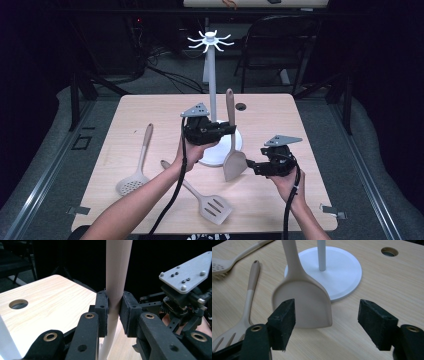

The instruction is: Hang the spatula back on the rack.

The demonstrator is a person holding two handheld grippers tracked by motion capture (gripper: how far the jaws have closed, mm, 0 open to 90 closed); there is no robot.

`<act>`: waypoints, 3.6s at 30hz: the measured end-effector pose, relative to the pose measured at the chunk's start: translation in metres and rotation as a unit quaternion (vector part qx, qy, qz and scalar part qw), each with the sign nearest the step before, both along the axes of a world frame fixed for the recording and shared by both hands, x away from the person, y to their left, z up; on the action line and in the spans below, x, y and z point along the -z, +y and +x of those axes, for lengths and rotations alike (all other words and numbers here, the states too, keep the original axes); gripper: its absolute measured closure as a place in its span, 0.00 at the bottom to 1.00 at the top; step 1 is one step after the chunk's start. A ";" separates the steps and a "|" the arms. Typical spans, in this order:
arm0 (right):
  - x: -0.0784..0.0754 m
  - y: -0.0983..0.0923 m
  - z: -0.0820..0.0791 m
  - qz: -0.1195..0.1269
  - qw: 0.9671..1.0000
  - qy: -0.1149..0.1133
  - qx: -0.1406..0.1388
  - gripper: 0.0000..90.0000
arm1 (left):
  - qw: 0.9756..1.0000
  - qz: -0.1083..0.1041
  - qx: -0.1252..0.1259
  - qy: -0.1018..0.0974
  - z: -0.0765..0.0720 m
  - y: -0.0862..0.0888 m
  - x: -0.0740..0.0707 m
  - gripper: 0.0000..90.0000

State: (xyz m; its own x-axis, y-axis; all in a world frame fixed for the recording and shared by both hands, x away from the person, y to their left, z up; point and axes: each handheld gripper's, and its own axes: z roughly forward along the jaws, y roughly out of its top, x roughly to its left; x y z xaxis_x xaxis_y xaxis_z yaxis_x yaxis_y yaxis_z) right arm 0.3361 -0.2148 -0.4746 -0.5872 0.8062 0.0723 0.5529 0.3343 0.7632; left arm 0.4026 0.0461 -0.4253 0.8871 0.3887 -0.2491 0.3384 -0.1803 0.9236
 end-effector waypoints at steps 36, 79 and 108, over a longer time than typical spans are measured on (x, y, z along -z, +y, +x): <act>0.005 -0.012 0.006 -0.010 1.000 0.027 0.006 0.00 | 0.999 0.003 0.001 -0.046 0.026 0.008 -0.062 0.86; 0.007 -0.008 0.008 -0.011 0.999 0.035 -0.003 0.00 | 0.999 -0.001 -0.037 -0.039 0.054 0.018 -0.075 0.86; 0.008 -0.005 0.008 -0.013 0.999 0.046 -0.013 0.00 | 0.997 0.035 -0.051 -0.042 0.046 0.036 -0.076 0.48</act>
